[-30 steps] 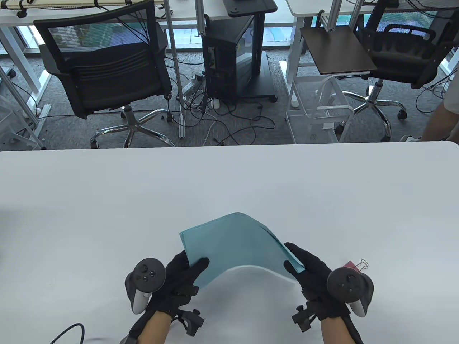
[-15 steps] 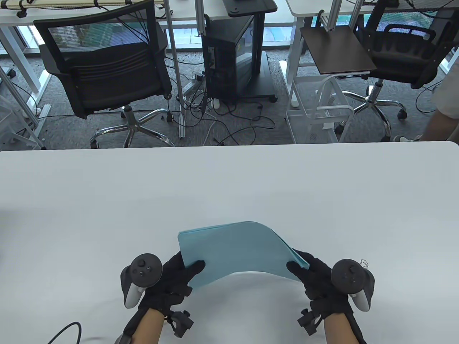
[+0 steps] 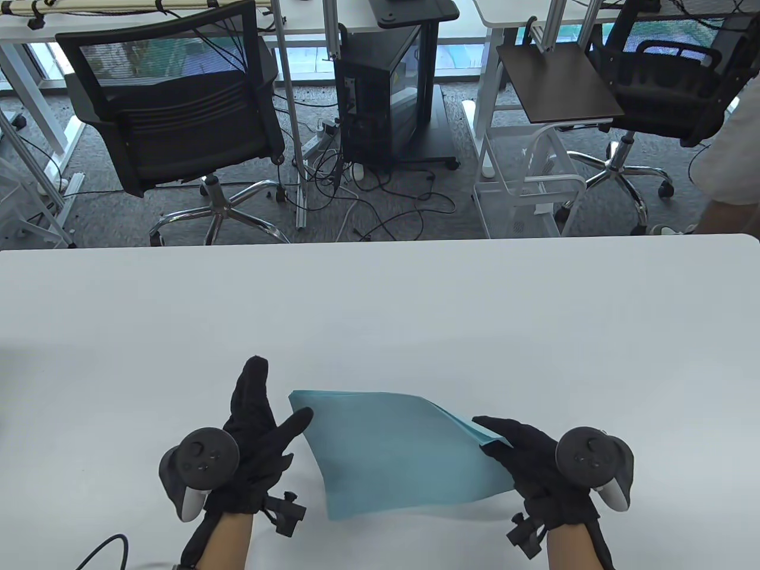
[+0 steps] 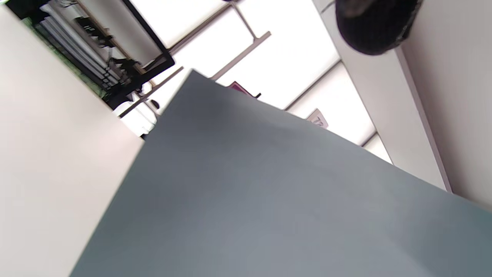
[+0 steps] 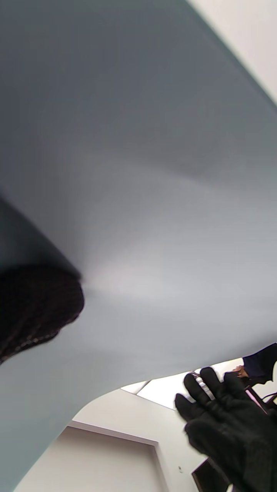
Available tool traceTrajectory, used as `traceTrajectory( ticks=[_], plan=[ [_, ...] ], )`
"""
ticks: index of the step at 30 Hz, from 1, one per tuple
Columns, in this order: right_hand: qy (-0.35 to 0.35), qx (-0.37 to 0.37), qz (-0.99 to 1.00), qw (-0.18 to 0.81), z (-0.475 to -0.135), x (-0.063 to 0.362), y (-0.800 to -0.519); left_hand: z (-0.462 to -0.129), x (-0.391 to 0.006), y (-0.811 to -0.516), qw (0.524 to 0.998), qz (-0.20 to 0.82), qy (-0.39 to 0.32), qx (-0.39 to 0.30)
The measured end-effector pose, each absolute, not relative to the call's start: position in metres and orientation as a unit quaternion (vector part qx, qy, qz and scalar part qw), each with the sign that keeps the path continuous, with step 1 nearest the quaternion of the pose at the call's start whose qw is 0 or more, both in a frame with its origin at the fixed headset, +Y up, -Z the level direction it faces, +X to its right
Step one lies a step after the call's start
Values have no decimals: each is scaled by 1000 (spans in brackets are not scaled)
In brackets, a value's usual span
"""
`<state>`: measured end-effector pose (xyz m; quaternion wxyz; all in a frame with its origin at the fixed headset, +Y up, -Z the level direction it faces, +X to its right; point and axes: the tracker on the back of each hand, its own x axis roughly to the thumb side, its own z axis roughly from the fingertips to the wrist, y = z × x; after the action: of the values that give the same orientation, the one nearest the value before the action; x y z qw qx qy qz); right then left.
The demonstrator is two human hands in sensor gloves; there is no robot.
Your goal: Clip paper with binder clip (Right hand to clip)
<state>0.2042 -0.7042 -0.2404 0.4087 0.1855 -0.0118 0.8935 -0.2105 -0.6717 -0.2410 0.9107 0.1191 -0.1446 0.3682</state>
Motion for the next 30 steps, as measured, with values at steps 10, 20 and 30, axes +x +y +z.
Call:
traceTrajectory(
  ticks=[10, 20, 30],
  plan=[
    [16, 246, 905, 346, -236, 180, -701, -220, -138, -658, 953, 126, -269, 64],
    [21, 223, 911, 345, -240, 180, -712, -233, -141, -682, 943, 169, -280, 63],
    [-146, 9, 961, 236, -222, 244, -680, -250, -170, -702, 958, 196, -207, 32]
  ],
)
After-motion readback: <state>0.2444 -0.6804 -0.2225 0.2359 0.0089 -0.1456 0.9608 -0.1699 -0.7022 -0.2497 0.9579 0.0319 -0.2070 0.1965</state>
